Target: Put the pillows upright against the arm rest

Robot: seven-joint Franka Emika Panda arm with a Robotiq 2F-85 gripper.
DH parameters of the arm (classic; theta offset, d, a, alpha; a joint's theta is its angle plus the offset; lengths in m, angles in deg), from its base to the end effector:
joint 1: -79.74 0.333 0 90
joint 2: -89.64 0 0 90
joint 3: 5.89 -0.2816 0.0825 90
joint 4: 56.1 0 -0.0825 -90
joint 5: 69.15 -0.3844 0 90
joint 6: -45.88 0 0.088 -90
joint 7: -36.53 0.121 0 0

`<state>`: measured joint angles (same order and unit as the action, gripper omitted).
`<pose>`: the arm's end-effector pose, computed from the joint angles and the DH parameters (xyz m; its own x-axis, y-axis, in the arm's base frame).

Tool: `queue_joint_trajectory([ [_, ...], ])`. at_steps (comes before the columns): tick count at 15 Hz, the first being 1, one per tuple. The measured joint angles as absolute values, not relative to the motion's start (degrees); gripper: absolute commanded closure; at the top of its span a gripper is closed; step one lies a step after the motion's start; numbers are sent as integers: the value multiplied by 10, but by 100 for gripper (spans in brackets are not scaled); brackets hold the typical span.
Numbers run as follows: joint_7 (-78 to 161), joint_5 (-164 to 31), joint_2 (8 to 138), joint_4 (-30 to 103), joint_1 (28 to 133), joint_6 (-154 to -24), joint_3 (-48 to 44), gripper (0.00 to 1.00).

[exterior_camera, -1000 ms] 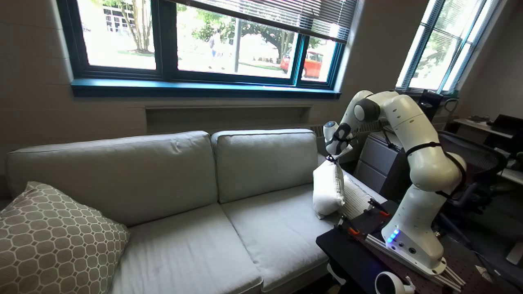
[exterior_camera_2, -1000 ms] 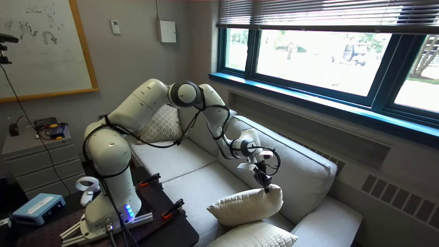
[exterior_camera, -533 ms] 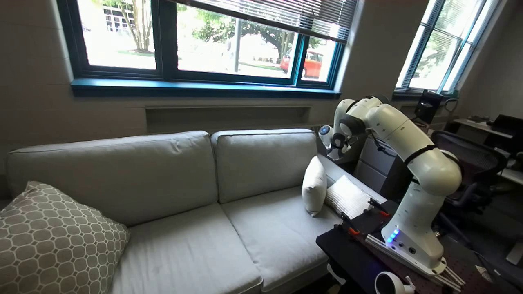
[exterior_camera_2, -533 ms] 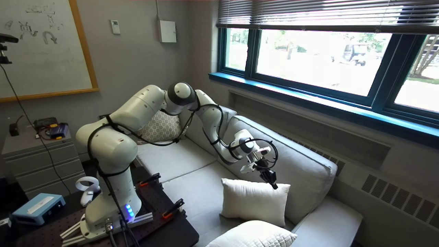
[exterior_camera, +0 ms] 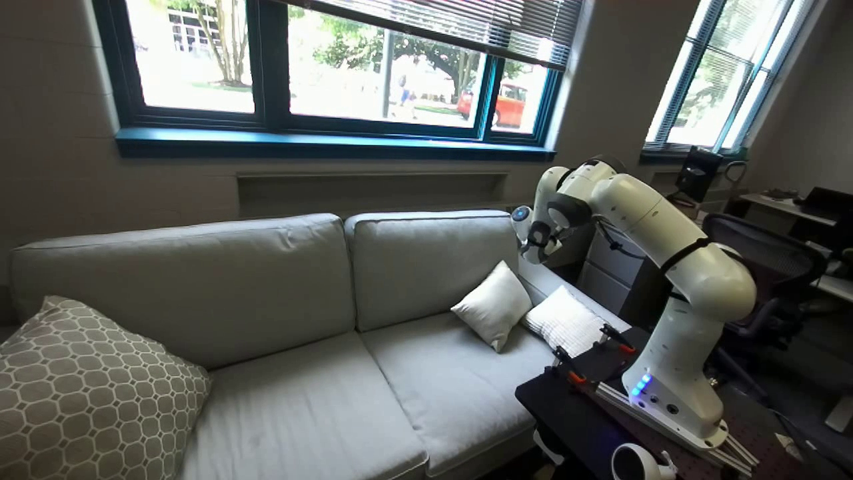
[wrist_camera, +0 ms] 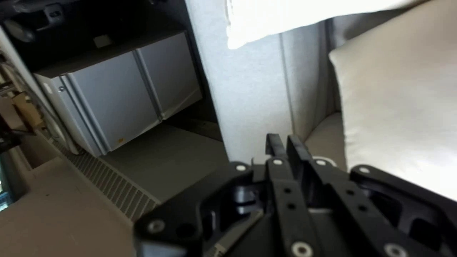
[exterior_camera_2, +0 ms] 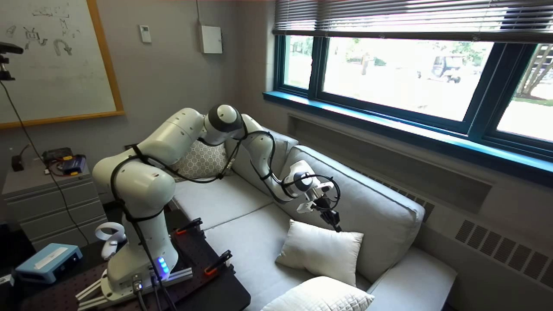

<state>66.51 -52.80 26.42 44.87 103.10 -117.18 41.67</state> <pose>0.6098 -0.2276 0.0875 0.9477 -0.1140 0.2980 -0.2916 -0.6881 0.6644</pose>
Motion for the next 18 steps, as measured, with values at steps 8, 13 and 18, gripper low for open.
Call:
queue_joint_trajectory([
  [8,603,-553,447,502,1071,-1072,220,1],
  [13,679,-605,474,469,1060,-1011,92,0],
  [18,810,-650,405,381,1055,-982,54,0],
])
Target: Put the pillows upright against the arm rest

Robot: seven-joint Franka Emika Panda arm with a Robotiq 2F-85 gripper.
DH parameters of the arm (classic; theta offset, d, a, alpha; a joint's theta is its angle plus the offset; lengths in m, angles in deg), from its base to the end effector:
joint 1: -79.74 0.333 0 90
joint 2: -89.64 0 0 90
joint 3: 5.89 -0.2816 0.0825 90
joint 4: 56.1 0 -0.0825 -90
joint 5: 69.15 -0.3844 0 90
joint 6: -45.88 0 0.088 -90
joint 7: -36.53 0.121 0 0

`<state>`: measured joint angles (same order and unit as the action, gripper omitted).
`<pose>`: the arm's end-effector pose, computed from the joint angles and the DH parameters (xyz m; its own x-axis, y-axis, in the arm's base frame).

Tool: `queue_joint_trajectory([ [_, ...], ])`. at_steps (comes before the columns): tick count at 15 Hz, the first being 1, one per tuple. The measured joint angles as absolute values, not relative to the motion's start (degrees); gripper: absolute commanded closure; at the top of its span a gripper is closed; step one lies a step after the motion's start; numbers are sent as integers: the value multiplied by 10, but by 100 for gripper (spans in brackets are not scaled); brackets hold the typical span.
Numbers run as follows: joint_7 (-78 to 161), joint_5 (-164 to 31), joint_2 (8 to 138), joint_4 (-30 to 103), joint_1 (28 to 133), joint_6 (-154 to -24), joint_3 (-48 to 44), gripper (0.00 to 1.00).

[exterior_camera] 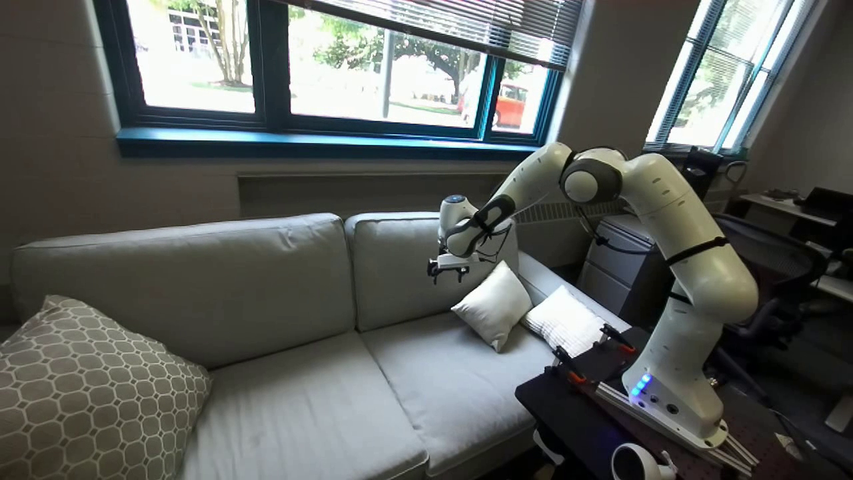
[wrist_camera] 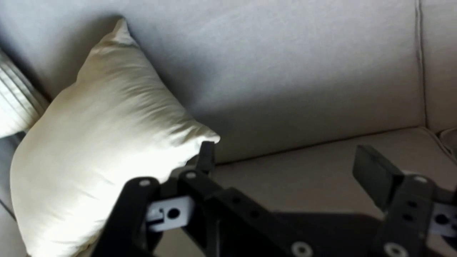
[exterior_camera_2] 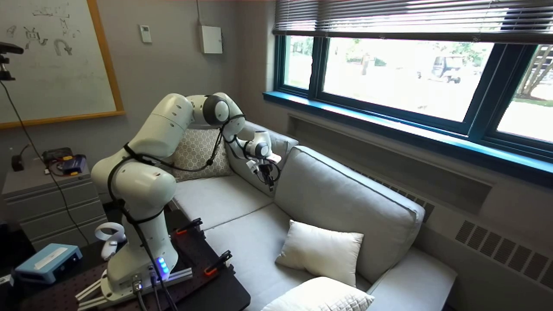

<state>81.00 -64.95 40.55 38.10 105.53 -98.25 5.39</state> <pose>0.6333 0.1711 0.0856 0.9168 -0.3724 0.1440 -0.3903 -0.9119 0.1267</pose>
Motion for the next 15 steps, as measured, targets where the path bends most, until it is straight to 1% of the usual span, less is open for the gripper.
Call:
queue_joint_trajectory([
  [6,810,-642,395,374,1051,-981,48,0],
  [9,837,-607,387,376,1067,-1006,61,0],
  [12,914,-548,347,357,1117,-1041,115,0],
  [15,1006,-516,281,316,1161,-1046,180,0],
])
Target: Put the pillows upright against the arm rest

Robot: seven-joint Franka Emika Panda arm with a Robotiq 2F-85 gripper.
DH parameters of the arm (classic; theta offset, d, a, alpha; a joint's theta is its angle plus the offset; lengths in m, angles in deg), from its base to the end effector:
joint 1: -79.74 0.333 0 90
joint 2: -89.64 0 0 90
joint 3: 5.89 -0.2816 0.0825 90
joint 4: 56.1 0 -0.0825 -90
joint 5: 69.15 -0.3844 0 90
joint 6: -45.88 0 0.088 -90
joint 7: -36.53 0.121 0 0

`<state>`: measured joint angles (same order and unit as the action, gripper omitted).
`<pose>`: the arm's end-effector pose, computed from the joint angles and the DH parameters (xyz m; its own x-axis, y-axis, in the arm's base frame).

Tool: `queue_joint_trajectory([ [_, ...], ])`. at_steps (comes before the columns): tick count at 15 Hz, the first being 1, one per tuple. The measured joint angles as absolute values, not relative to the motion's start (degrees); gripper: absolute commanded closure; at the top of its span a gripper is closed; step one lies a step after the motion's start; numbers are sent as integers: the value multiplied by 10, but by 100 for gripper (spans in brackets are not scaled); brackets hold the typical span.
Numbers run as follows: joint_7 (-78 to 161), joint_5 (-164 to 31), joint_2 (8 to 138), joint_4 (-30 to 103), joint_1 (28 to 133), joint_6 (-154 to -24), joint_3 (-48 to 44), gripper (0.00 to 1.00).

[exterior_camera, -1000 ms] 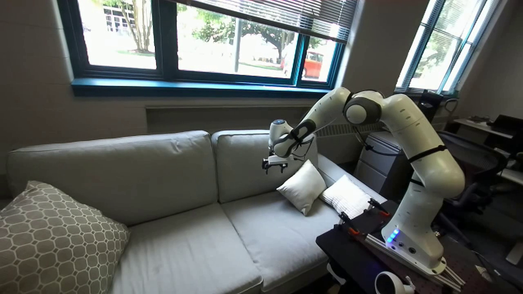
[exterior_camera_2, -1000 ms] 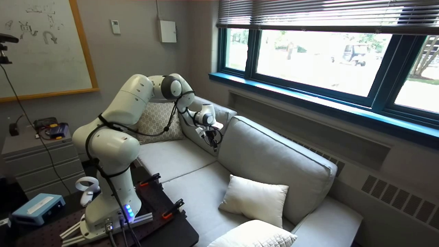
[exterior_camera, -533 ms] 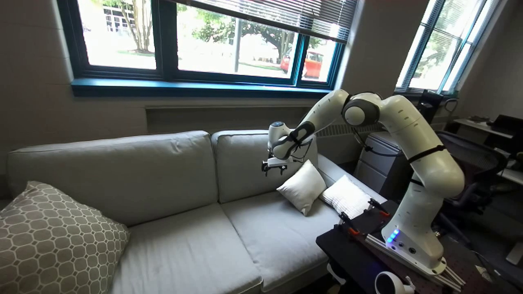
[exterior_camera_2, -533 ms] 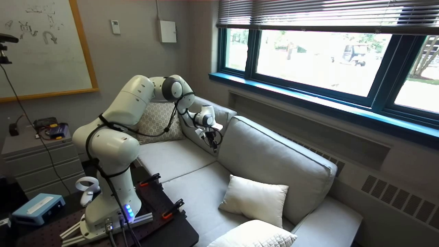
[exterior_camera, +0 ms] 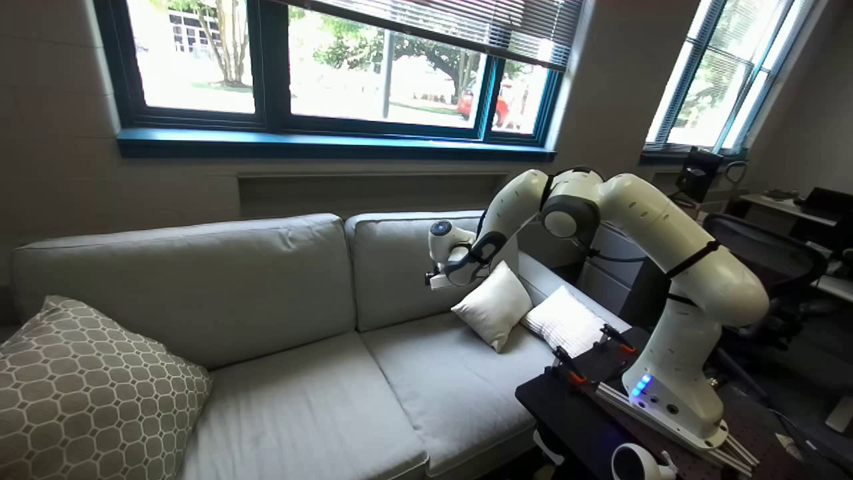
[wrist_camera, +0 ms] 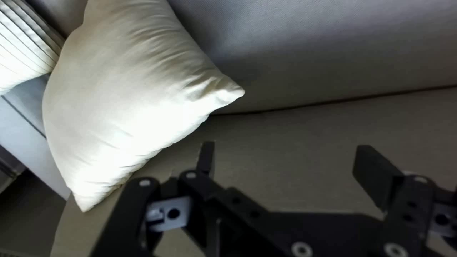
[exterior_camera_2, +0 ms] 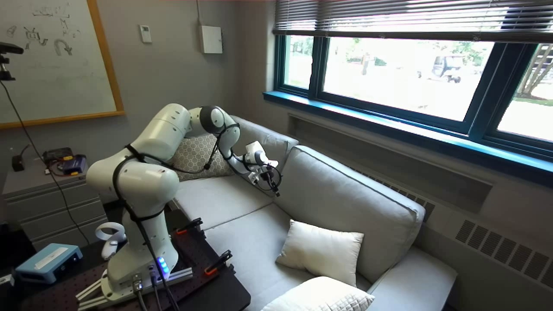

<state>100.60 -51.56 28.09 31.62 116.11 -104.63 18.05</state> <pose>0.6436 0.1718 0.0313 0.8540 -0.3093 0.4184 -0.4415 -0.8562 0.2683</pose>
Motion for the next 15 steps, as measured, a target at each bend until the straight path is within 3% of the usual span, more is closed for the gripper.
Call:
queue_joint_trajectory([
  [5,1125,-518,173,227,1158,-1010,227,0],
  [15,1230,-568,45,1,1017,-851,162,0],
])
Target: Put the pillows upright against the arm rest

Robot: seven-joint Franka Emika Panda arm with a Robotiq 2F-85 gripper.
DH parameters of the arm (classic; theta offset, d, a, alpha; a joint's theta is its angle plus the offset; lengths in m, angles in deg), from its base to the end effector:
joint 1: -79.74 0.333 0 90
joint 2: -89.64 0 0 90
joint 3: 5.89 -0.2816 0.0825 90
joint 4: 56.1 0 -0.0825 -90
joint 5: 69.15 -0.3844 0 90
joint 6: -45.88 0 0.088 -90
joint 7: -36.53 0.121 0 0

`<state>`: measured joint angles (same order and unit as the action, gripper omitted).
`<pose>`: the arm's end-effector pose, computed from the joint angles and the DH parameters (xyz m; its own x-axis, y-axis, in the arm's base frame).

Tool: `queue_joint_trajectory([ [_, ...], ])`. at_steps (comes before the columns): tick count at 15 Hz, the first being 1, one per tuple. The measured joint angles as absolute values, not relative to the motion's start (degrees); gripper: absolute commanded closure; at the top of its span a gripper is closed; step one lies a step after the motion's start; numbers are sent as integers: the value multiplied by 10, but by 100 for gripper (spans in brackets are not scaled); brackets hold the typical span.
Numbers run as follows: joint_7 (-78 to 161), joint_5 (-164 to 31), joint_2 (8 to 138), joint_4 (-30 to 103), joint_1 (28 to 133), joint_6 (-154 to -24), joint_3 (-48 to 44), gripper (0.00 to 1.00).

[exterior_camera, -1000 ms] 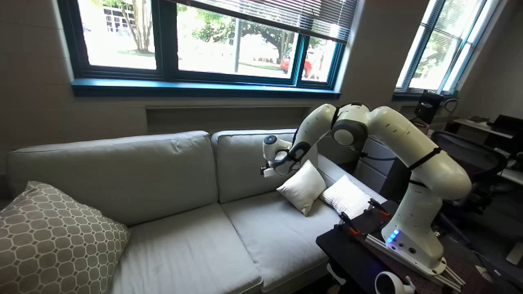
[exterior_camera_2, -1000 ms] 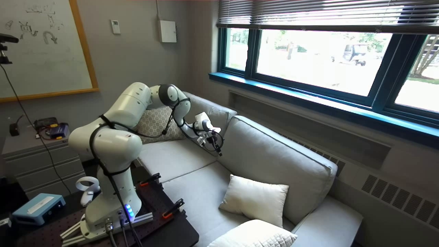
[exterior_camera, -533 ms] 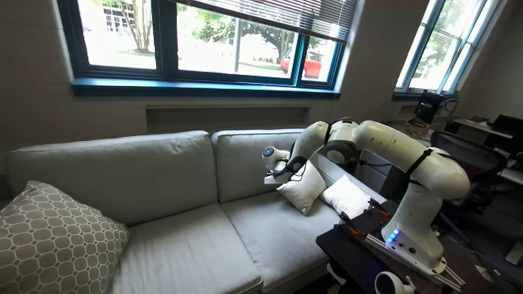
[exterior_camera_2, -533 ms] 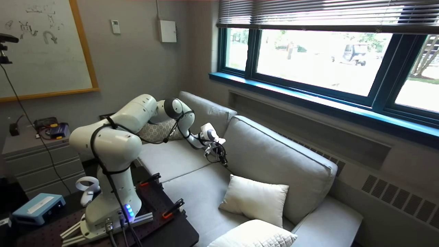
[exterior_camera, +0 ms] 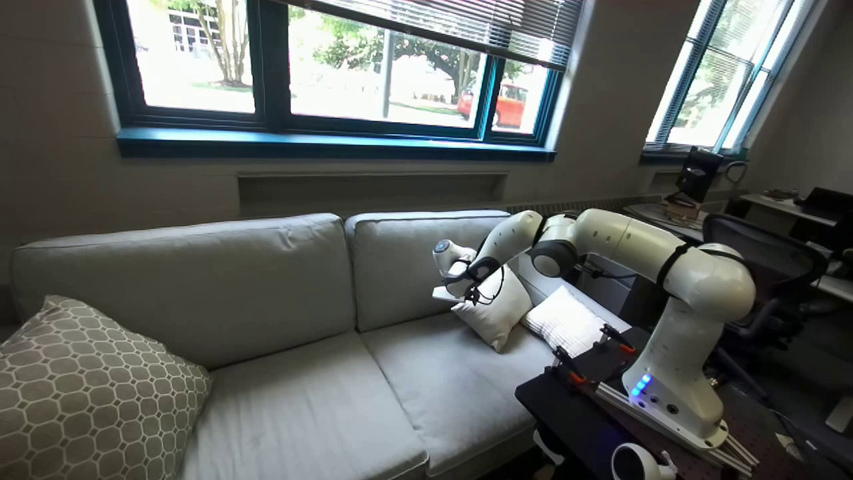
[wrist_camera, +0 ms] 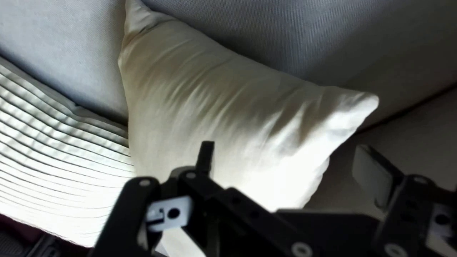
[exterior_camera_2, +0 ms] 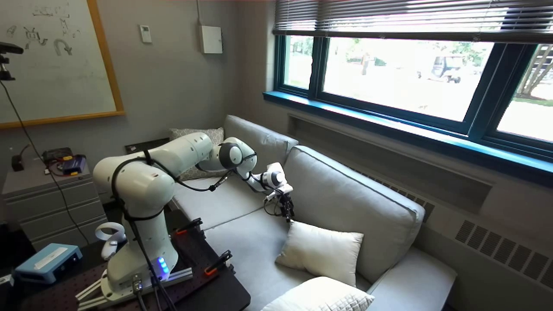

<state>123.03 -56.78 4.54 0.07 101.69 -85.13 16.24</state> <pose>0.6795 0.0655 -0.0686 0.5017 -0.7213 0.4775 -0.8646 -0.4357 0.2502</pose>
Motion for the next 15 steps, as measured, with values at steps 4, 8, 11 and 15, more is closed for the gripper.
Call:
queue_joint_trajectory([
  [4,1274,-525,49,-7,992,-852,156,0],
  [8,1316,-496,51,-20,948,-852,118,0],
  [11,1322,-529,52,-34,917,-868,71,0],
  [15,1323,-577,53,-44,919,-930,42,0],
])
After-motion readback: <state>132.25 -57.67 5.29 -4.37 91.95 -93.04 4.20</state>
